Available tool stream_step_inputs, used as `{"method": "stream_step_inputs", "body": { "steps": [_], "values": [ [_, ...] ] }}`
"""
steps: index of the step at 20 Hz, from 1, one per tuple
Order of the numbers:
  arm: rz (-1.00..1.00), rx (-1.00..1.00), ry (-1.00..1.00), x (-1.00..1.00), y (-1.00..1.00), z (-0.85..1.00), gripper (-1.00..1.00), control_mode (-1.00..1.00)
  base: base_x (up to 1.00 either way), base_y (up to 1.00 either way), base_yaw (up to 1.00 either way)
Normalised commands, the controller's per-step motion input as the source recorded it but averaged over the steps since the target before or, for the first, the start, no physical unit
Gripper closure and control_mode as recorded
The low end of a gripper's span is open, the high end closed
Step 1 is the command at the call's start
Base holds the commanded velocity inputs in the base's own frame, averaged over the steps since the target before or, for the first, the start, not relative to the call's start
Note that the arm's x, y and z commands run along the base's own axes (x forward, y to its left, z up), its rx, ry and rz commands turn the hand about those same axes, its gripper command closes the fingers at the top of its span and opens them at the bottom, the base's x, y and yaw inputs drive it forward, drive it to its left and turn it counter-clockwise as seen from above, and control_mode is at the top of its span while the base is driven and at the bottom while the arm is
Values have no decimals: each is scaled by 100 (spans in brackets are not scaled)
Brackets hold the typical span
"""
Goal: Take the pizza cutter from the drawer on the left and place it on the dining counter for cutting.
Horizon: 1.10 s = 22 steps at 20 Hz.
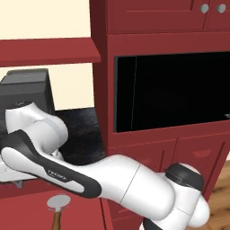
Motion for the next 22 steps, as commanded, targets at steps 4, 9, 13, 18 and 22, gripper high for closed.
{"method": "stream_step_inputs", "body": {
  "steps": [4, 9, 13, 18, 22],
  "values": [
    [2, 0, 3, 0, -8, -46, -100, -100, 0, 0, 0],
    [1, 0, 0, 0, -13, -48, -100, -100, 0, 0, 0],
    [0, 0, 0, 0, -12, -47, -100, -100, 0, 0, 0],
    [0, 0, 0, 0, -9, -43, -100, -100, 0, 0, 0],
    [0, 0, 0, 0, -1, -31, -100, -100, 0, 0, 0]
  ]
}}
